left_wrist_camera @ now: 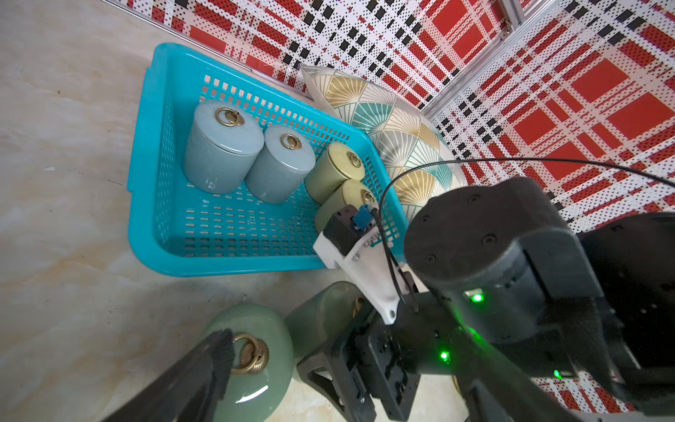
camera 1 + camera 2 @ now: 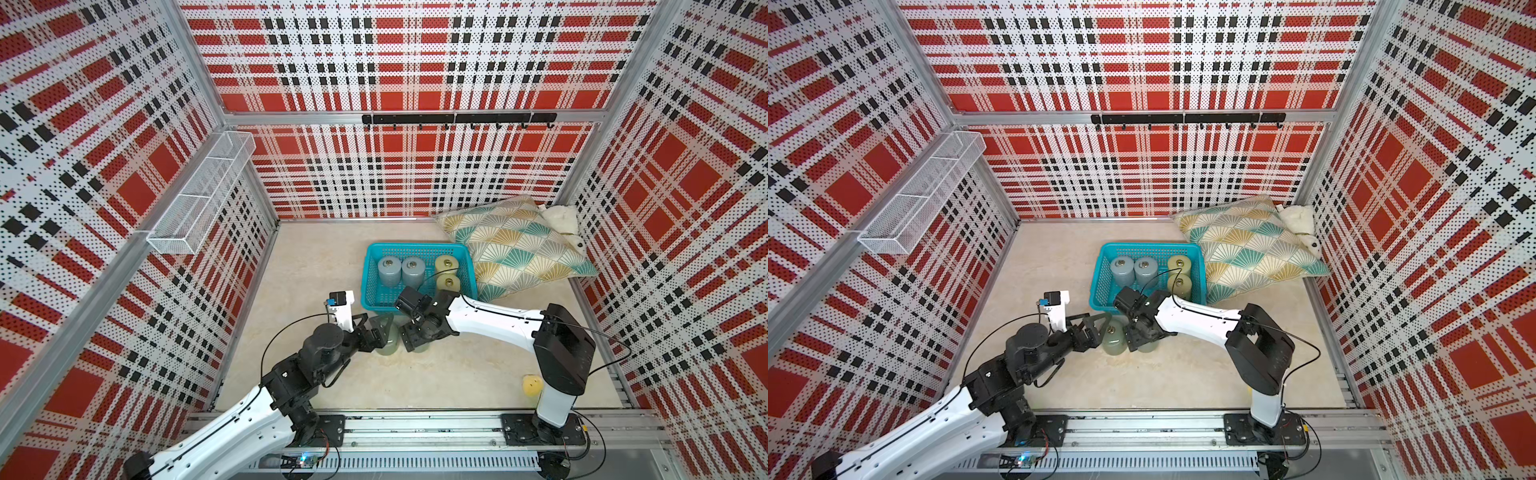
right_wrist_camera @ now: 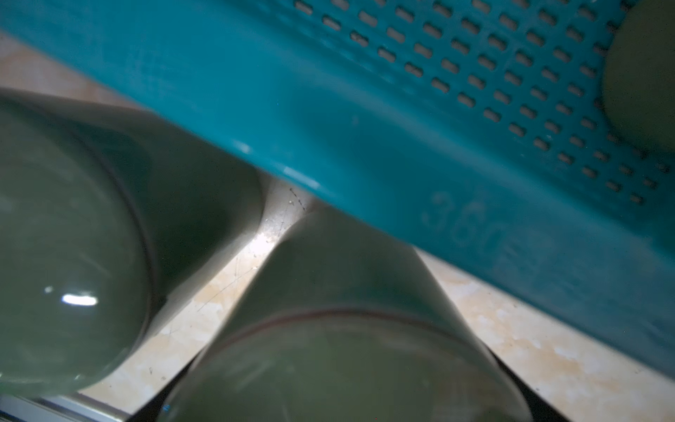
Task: Take the tea canister out of the basket
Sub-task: Place the tea canister at the center of the board.
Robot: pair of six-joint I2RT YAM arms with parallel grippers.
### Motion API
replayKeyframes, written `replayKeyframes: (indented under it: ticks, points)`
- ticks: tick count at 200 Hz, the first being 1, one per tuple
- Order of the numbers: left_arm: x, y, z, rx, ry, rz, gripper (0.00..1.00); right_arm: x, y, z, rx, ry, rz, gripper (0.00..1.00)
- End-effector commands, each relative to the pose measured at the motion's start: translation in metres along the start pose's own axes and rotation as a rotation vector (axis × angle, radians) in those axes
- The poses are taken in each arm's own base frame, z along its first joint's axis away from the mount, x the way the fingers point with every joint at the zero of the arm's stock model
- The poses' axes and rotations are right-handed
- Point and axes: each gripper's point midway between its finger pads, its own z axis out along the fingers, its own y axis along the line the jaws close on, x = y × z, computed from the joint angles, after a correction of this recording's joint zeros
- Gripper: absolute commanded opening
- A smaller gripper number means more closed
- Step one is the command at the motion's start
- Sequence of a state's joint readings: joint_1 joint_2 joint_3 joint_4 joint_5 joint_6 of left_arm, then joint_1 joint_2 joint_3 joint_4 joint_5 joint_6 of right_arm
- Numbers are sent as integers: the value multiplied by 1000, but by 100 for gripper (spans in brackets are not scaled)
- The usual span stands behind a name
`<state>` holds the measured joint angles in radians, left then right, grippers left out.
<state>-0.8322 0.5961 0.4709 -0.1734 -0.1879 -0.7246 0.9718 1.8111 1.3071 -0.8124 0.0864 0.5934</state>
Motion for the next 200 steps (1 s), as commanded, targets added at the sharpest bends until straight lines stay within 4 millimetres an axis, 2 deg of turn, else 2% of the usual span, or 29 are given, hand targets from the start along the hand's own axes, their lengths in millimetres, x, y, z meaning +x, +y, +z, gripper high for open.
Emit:
replayKeyframes:
  ticks: [1,58,91,123,170,200]
  points:
    - [2,0,0,-3,6,14,99,-5,0,6,-8,-16,1,64]
    - [2,0,-1,-3,4,14,99,-1,-4,17,4,11,6,65]
    - [2,0,-1,0,3,14,100,-1,-5,15,5,8,13,79]
    - [1,-1,-2,-1,1,14,100,-7,-5,2,-5,-32,25,100]
    - [2,-2,-1,2,6,15,100,-14,-5,-22,-32,-91,39,100]
    - [3,-2,2,-3,18,22,100,-14,-7,-48,-60,-142,53,100]
